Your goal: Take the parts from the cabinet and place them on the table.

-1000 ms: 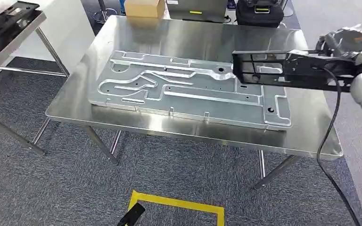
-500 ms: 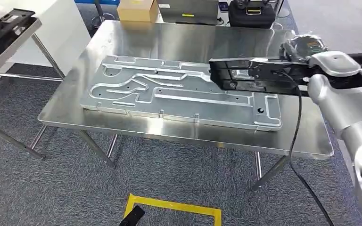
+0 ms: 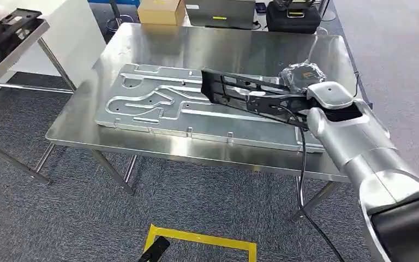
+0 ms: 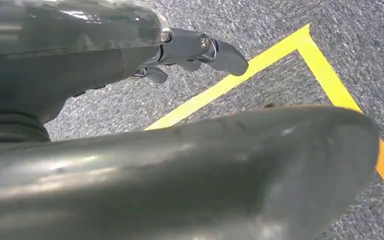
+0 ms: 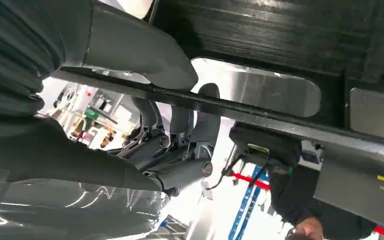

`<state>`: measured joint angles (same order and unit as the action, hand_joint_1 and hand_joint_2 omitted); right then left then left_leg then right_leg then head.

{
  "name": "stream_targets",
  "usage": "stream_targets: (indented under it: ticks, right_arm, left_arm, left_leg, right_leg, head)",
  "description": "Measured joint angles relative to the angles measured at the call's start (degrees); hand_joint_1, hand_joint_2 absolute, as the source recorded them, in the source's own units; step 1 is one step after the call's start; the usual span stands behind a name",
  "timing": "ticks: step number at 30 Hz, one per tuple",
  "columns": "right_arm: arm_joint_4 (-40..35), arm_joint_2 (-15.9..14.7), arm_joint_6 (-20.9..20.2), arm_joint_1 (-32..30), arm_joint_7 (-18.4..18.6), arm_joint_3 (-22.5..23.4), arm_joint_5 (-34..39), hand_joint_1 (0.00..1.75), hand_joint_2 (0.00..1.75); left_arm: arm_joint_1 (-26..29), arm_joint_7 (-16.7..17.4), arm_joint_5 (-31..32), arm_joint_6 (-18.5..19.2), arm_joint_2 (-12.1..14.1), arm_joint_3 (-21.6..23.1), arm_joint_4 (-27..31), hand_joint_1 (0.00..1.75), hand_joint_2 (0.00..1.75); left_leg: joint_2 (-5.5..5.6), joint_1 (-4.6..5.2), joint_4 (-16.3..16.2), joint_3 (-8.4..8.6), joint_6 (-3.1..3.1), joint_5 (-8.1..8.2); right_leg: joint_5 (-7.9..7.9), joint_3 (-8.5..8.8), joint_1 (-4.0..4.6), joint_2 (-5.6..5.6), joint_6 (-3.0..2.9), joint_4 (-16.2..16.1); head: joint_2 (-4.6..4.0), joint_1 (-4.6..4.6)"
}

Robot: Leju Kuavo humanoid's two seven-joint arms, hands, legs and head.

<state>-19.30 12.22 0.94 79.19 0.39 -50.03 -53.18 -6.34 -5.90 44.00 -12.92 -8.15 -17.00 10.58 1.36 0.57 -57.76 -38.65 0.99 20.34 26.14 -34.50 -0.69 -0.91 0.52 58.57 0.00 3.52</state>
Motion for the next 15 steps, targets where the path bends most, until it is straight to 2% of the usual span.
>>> stream_targets:
  ticks: [15]
  right_arm:
    - [1.57,-1.51,-1.51,8.97,2.25,0.02,-2.01,1.75,1.75]
  left_arm:
    - [2.17,-0.81,-0.92,-0.85,0.06,-1.4,0.0,0.0,0.0]
  left_leg:
    - [-0.02,0.11,-0.3,-0.07,0.09,0.04]
  right_leg:
    - [-0.07,0.05,-0.04,-0.01,0.11,-0.02]
  head:
    - [0.0,0.0]
